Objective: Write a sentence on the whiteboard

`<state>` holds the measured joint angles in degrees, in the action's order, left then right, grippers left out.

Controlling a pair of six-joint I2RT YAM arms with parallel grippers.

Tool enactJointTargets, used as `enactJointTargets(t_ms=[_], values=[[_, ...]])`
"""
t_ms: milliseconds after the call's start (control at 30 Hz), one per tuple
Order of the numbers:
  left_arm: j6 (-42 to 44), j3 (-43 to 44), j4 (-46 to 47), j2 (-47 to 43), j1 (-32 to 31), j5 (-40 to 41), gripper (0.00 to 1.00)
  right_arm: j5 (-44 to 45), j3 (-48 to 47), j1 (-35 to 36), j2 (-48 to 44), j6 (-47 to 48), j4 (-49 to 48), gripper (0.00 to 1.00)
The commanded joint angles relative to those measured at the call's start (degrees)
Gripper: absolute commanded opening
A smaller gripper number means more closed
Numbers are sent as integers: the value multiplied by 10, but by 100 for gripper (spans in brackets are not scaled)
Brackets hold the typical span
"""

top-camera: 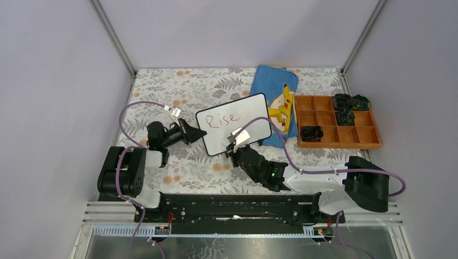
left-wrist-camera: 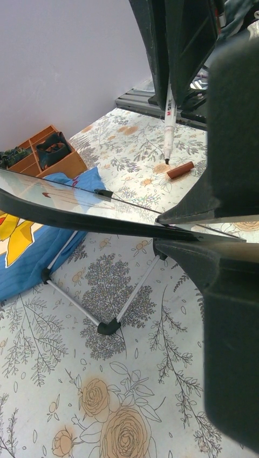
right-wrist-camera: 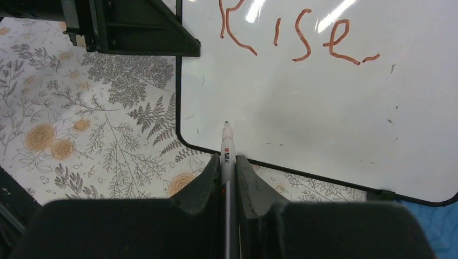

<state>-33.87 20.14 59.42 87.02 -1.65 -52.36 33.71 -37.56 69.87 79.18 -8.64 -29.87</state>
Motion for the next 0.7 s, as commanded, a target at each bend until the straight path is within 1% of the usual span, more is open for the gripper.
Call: enactJointTargets(t_ms=[0,133,267,433,567,667], values=[[25,5,-54,9,-8,28,0,-25,-42,1,12,-17,31,0],[26,4,-55,6,-10,28,0,-22,-75,1,44,-28,50,0],[29,4,-61,2,-11,30,0,-6,-77,-1,52,-32,36,0],[30,6,-61,6,-11,29,0,20,-41,-1,28,-18,-14,0],[31,7,-63,7,-11,29,0,23,-1,-1,8,-3,-64,0],[33,7,-64,7,-11,29,0,30,5,-1,1,0,-65,0]])
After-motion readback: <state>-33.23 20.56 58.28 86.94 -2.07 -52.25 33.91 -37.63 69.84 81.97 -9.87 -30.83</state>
